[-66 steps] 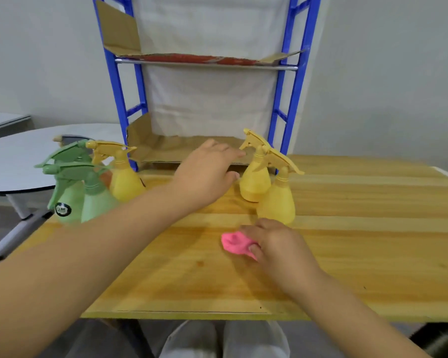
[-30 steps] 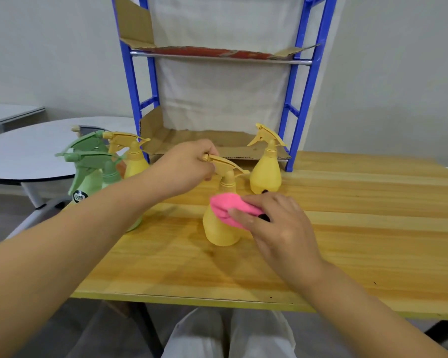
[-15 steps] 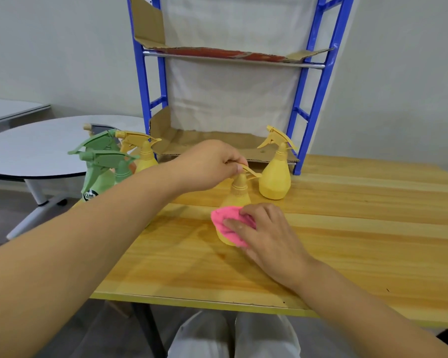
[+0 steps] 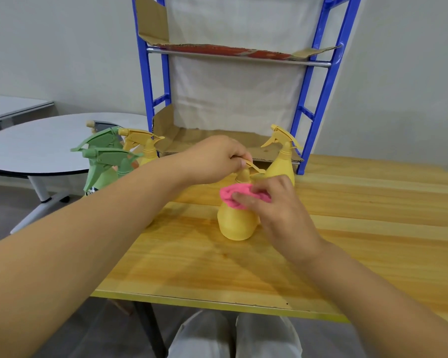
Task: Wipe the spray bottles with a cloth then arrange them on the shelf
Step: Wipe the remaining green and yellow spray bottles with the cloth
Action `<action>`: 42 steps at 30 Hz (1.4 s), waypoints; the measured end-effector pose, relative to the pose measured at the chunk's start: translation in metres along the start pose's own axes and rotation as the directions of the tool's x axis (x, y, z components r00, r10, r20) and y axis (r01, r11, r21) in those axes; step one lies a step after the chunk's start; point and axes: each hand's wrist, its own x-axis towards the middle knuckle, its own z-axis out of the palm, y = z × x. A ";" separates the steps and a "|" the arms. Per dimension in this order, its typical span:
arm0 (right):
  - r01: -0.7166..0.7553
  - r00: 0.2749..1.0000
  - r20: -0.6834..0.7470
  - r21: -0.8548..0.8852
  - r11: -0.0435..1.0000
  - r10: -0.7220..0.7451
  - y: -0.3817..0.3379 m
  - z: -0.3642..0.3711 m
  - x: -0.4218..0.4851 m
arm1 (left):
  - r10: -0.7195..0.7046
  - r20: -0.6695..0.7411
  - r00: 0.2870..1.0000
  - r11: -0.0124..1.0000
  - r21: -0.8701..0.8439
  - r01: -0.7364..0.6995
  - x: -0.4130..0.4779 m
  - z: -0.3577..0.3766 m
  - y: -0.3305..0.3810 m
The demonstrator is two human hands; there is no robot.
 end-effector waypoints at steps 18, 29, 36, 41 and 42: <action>-0.090 0.993 -0.068 0.128 0.988 0.099 0.018 0.008 -0.017 | 0.022 0.110 0.994 0.985 -0.170 -0.003 0.004 -0.003 -0.009; -0.173 0.979 0.143 0.216 0.961 0.144 0.019 0.016 -0.043 | 0.039 0.152 0.988 0.987 -0.162 -0.015 0.010 -0.004 -0.011; -0.174 0.983 0.102 0.241 0.955 0.154 0.014 -0.003 -0.041 | 0.010 -0.097 0.995 0.997 -0.072 -0.017 0.010 0.023 0.000; -0.235 0.965 -0.051 0.277 0.932 0.259 0.011 -0.006 -0.011 | 0.014 -0.109 0.994 0.999 -0.042 -0.019 0.013 0.041 0.013; -0.236 0.965 -0.044 0.277 0.932 0.258 0.010 -0.003 -0.010 | 0.036 -0.106 0.994 0.998 -0.051 -0.041 0.012 0.042 0.014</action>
